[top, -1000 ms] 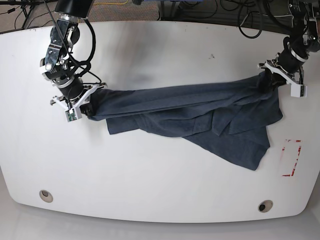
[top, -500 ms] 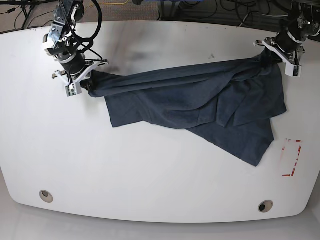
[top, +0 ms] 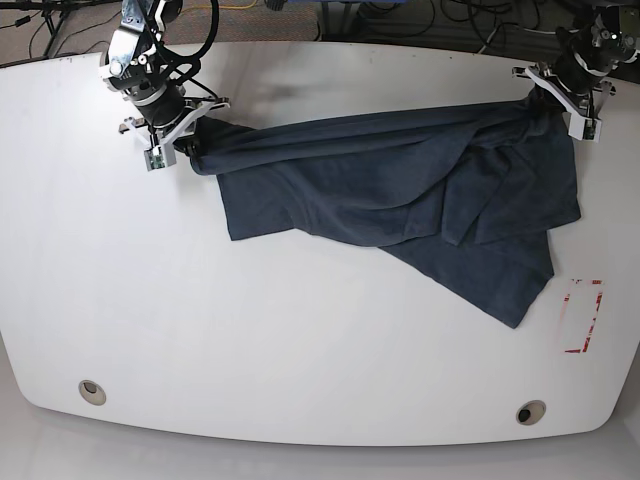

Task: Fold the T-shirt properly
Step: 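Carry the held shirt edge with both grippers toward the robot base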

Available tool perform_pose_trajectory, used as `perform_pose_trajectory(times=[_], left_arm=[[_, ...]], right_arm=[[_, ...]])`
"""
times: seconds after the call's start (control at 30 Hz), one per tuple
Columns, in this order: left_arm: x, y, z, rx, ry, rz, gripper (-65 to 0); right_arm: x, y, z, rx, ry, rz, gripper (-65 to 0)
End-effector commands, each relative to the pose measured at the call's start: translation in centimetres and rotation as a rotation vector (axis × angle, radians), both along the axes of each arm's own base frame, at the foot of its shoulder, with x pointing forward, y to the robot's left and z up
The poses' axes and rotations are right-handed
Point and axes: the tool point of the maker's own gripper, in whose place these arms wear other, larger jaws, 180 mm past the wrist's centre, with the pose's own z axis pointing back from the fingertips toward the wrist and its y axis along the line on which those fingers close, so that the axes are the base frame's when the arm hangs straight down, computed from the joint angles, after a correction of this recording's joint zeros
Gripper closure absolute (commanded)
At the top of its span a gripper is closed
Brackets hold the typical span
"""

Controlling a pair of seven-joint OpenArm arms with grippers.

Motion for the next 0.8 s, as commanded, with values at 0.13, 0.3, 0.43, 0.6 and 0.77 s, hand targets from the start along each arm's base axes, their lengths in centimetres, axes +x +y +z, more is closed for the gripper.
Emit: perform_pose_trajectory(times=[0.13,0.3,0.43,0.6,0.77], left_arm=[[-0.5,0.6,0.1,0.028,0.031,0.001,0.0],[-0.8,0.2,-0.2,0.01,0.032,0.018,0.0],[-0.9,-0.1,-0.4,0.005,0.038,0.015,0.0],[-1.1,-0.3,-0.6,0.001,0.051,0.01,-15.4],[-2.0,-0.5,-1.2,-0.001,0.113,0.002,-42.1]], right_arm=[[-0.7,-0.6,0.2,-0.023,0.011,-0.007,0.0],[-1.7,-0.5,-0.3,-0.017,0.034,-0.005,0.0],[-2.0,-0.5,-0.4,-0.017,0.041,-0.005,0.0],[-2.1,-0.5,-0.5,-0.023,0.045,-0.004,0.0],[-2.1,-0.5,-0.5,-0.023,0.045,-0.004,0.0]])
